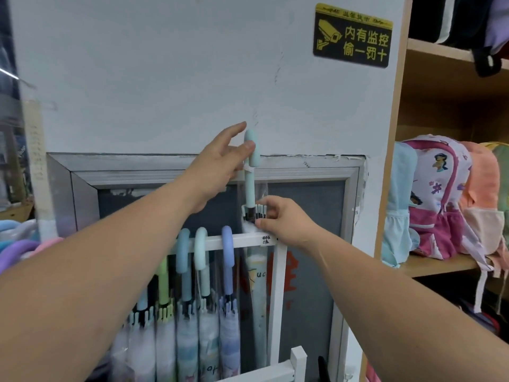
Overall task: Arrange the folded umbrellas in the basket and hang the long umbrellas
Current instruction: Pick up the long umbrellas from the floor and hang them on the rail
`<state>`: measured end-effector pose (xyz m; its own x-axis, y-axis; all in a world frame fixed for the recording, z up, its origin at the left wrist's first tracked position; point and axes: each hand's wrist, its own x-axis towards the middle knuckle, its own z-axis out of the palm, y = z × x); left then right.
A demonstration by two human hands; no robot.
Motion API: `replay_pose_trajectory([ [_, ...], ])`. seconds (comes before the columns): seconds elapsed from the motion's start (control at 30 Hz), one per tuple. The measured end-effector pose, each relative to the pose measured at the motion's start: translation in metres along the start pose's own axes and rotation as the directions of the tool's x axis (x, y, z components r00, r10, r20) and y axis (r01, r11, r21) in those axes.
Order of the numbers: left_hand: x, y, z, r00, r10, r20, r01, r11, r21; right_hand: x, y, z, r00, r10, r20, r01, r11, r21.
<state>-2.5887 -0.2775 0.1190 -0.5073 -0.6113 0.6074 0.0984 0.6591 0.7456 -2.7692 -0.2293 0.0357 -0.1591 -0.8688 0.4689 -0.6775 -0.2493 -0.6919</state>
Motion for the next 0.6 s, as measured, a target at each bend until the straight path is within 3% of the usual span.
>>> replay_pose_trajectory([
  [0.13,-0.003,0.003,-0.002,0.997,-0.020,0.079,0.026,0.997,-0.067,-0.004,0.000,-0.003,1.000,0.005,0.021,-0.004,0.998,-0.057],
  [0.33,-0.010,0.000,0.007,0.992,-0.020,0.125,0.018,1.000,0.017,-0.009,-0.001,-0.012,1.000,-0.003,0.001,0.003,0.983,-0.184],
  [0.5,-0.020,-0.015,0.011,0.975,-0.069,0.209,0.034,0.985,0.170,-0.016,0.004,-0.029,0.998,-0.036,-0.043,0.039,0.998,0.057],
  [0.6,-0.030,-0.031,0.016,0.944,-0.155,0.290,0.084,0.966,0.245,-0.022,0.001,-0.031,0.999,-0.046,-0.026,0.048,0.993,0.105],
])
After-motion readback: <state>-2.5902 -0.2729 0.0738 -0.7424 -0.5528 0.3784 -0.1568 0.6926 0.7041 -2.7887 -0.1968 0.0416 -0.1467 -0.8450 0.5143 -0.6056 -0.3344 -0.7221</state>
